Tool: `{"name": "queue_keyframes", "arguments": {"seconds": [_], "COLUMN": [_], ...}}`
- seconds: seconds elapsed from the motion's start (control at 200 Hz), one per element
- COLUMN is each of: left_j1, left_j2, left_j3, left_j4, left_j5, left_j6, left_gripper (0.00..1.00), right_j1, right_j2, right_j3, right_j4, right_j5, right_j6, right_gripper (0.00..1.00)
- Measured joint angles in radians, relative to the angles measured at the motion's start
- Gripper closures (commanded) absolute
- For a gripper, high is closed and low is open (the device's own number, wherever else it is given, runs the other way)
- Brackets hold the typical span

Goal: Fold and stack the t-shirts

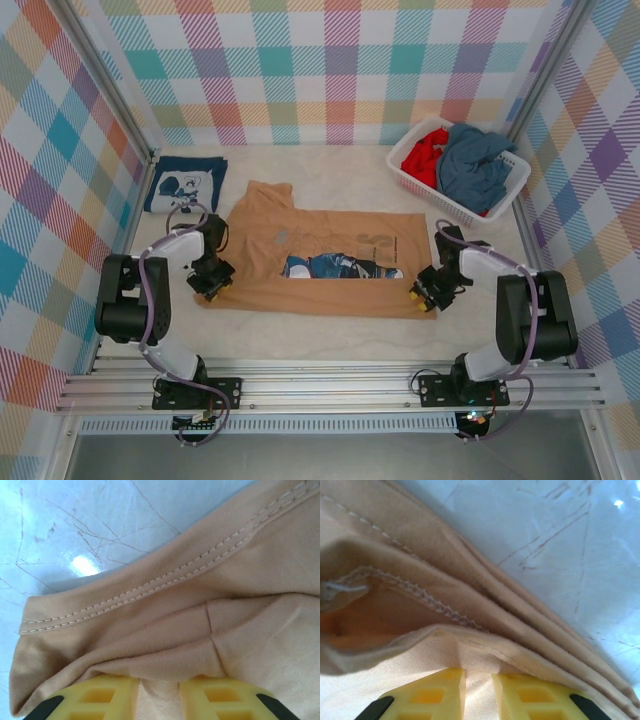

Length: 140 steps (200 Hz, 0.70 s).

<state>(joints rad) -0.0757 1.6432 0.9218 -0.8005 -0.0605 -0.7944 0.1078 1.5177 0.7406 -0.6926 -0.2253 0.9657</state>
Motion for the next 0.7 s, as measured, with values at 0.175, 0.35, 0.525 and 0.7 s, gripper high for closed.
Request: {"name": "queue_keyframes", "arguments": {"seconds": [0.175,0.35,0.525,0.7], "left_j1": [-0.001,-0.024,-0.055,-0.116], "left_j2": [-0.12,-0.195,-0.179,-0.179], "left_j3": [-0.121,-0.195,-0.164,0.019], "left_j4": [0.026,0.0,-0.053,-0.166], "left_j5": [0.007,0.018,-0.022,-0.113], "left_j6": [-0.068,-0.143,-0.173,-0.178], "left_gripper": [0.71,0.68,0.54,0.56], "right_j1": [-0.001,0.006,0.019,0.044], "right_j2": [-0.004,-0.052,-0.056,-0.124], "right_j3": [-0.007,-0.051,-0.018,0.082], "right_j4": [-0.061,-0.15,-0.246,-0.315], "right_j5": [0.0,0.01,0.109,0.227], "right_j6": [0.031,0.072,0.093,0.094], "right_gripper": [0.74,0.71,0.66,0.63]}}
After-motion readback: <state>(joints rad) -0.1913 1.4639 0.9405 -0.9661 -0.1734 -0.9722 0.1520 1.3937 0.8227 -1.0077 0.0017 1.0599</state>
